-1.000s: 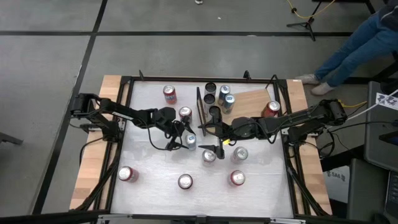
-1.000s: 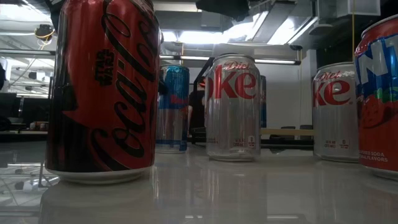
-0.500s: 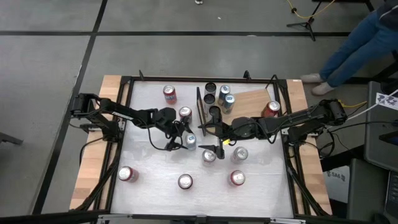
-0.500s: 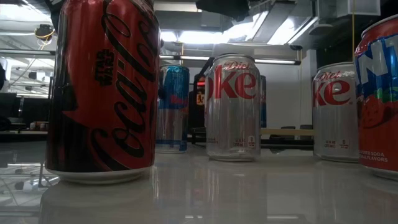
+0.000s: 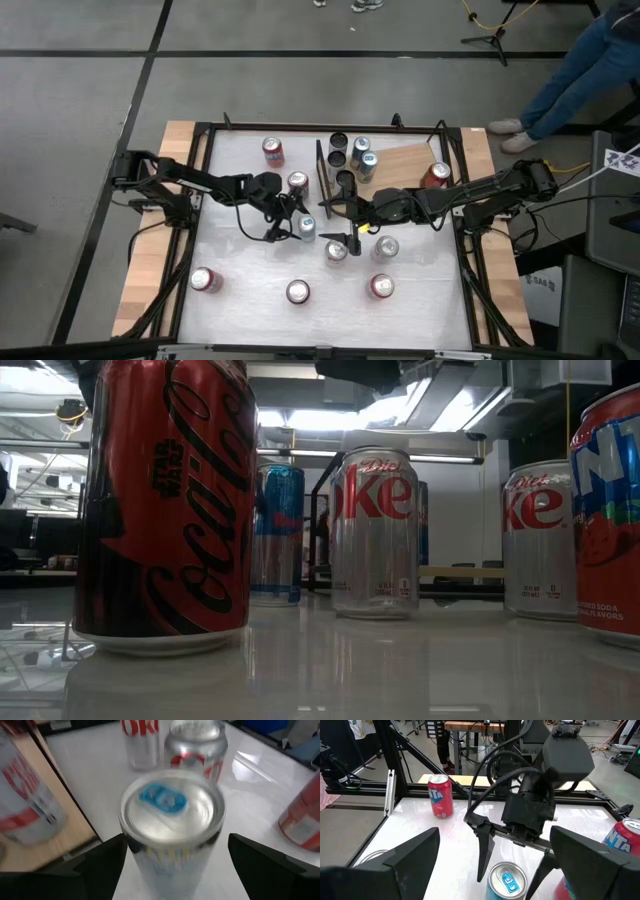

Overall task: Place canned beverage on shelf
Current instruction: Put the blue white soda can on the shelf aligned with the other blue white soda cans

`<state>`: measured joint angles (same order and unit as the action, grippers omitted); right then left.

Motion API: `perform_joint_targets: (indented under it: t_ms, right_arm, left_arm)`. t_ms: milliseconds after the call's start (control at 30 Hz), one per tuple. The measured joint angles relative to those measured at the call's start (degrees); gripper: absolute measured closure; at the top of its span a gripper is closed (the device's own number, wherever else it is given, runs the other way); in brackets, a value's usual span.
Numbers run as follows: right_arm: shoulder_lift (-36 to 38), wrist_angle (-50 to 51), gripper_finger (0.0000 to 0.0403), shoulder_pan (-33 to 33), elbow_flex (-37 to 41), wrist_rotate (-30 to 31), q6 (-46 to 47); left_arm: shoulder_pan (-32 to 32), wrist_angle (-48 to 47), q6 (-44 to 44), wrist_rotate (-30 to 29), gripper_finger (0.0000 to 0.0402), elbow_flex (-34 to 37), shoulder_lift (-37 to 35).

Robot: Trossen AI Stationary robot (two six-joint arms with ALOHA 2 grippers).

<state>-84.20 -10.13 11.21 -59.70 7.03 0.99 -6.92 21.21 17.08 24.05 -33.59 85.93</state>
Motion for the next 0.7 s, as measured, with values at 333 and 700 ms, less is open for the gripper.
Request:
perform_joint_targets:
  t_ms: [333, 700]
  right_arm:
    - [0.0, 0.9, 0.0036, 0.0, 0.0, 0.0, 0.0]
    - [0.0, 1.2, 0.0036, 0.0, 0.0, 0.0, 0.0]
  left_arm:
    - [-0.2, -9.8, -0.1, -5.2, 0.0063, 0.0, -6.0]
    - [0.0, -10.0, -11.8, -5.8, 0.0063, 0.0, -9.2]
